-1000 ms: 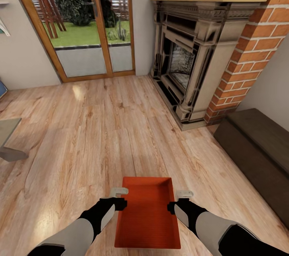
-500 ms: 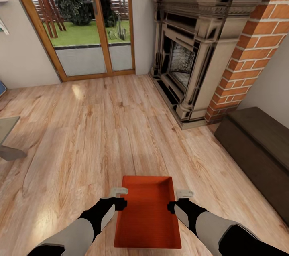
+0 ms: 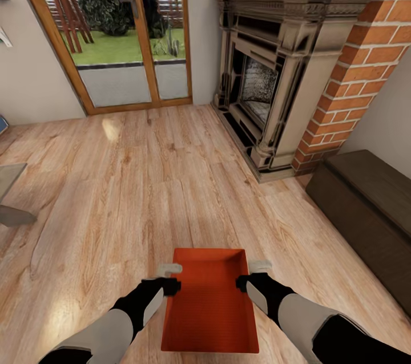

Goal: Move the two storage containers from the living room to the garage. In the garage, place one container on the floor and stack the other container on top of it (either order is fine).

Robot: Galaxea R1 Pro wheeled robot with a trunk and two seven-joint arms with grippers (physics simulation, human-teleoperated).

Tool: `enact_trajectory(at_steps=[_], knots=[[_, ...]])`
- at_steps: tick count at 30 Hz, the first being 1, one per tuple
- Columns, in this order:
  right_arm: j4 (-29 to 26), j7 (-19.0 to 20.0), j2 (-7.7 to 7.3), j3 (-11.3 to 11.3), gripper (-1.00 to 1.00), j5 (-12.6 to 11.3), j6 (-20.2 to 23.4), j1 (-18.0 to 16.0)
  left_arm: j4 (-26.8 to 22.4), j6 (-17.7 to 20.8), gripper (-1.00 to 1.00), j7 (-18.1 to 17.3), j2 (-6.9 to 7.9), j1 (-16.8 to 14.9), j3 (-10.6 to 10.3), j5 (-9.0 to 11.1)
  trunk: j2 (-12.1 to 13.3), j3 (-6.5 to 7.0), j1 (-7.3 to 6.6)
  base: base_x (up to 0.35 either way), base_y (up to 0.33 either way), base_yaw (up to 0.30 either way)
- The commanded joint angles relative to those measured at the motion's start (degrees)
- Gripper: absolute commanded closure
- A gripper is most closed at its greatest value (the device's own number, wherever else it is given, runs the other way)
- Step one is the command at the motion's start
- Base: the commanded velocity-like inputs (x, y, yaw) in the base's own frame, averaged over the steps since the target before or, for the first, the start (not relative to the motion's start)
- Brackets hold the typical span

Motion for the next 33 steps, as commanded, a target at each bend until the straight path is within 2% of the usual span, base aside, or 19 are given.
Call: enact_trajectory(at_steps=[1, 12, 20, 27, 33], knots=[[-0.2, -0.3, -0.02, 0.5, -1.0, -0.3, 0.4, -0.2, -0.6, 0.4, -1.0, 0.2, 0.0, 0.0, -0.1, 0.0, -0.4, -0.23, 0.22, 0.0, 0.0, 0.0], [0.7, -0.3, 0.36, 0.3, -1.0, -0.5, 0.7, -0.6, -1.4, 0.4, -1.0, 0.2, 0.0, 0.0, 0.1, 0.1, -4.8, -2.2, 2.64, 0.0, 0.0, 0.0], [5.1, 0.5, 0.56, 0.0, -1.0, -0.6, 3.1, -0.6, -1.2, 0.5, -1.0, 0.1, 0.0, 0.0, 0.1, 0.3, -8.1, -3.64, 4.39, 0.0, 0.0, 0.0], [5.4, 0.5, 0.64, 0.3, -1.0, -0.6, 1.9, -0.6, -1.1, 0.5, -1.0, 0.1, 0.08, 0.0, -0.1, 1.0, -10.9, -4.89, 5.93, 0.0, 0.0, 0.0], [5.1, 0.5, 0.61, 0.4, -1.0, -0.4, 1.7, -0.6, -1.0, 0.5, -1.0, 0.1, 0.09, 0.0, -0.3, 1.2, -10.9, -4.89, 5.93, 0.0, 0.0, 0.0]])
